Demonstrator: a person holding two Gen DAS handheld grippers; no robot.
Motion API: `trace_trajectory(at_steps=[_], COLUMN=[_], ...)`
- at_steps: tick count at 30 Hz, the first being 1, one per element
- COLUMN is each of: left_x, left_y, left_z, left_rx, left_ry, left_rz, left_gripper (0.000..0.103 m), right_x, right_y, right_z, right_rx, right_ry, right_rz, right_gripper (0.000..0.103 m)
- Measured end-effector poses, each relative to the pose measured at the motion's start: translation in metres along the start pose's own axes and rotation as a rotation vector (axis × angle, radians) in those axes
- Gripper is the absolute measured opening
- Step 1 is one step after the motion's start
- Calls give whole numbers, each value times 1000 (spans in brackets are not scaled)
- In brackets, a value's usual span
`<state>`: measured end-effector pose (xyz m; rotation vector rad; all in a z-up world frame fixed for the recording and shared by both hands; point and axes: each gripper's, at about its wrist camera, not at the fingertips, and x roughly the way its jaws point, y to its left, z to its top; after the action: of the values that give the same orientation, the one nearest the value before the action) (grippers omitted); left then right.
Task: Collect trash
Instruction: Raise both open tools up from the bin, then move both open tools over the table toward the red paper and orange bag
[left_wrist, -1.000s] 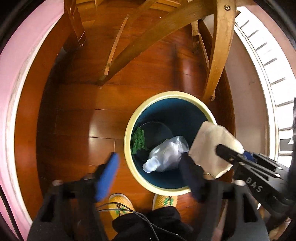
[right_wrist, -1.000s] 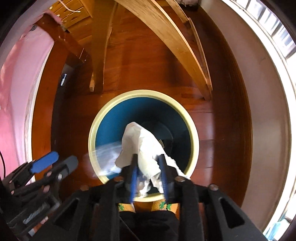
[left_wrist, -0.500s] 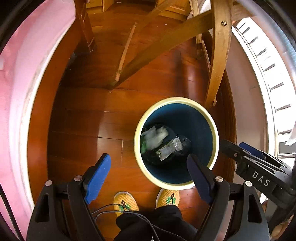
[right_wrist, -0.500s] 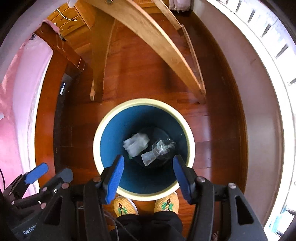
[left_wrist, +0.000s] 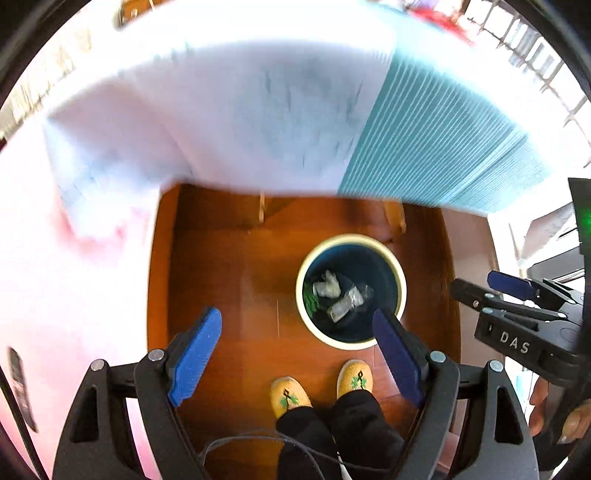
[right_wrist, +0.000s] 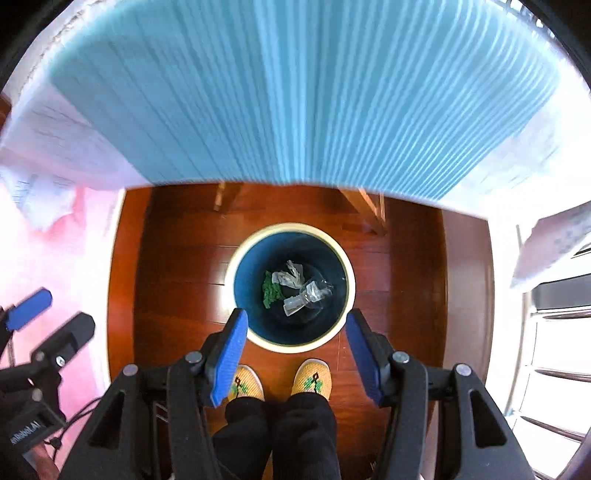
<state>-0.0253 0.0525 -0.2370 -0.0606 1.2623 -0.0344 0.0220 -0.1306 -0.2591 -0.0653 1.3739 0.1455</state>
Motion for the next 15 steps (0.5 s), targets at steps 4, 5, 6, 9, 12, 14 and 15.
trace_trajectory(at_steps=[4, 5, 6, 9, 12, 14, 15], left_x=[-53, -63, -74, -104, -133, -145, -152], left_y=[-1, -2, -2, -4, -4, -10, -11], left_z=[23, 28, 33, 48, 63, 69, 72], left_rx=[32, 35, 37, 45, 76, 101, 114], left_ry=[-59, -72, -88, -128, -164, -180, -191], left_rz=[2, 4, 2, -9, -30, -28, -26], left_gripper=[83, 83, 83, 83, 83, 83, 83], right_x=[-51, -66, -73, -105, -127, -139, -143], right_y=[11, 14, 16, 19, 20, 19, 17], right_z=[7, 10, 12, 21, 27, 32, 33], right_rx=[-21, -28, -32, -40, -22, -1, 6], right_ry=[-41, -56, -64, -104, -124, -127, -128], right_rz=[21, 28, 31, 34, 37, 37, 38], right_gripper=[56, 56, 56, 56, 56, 56, 56])
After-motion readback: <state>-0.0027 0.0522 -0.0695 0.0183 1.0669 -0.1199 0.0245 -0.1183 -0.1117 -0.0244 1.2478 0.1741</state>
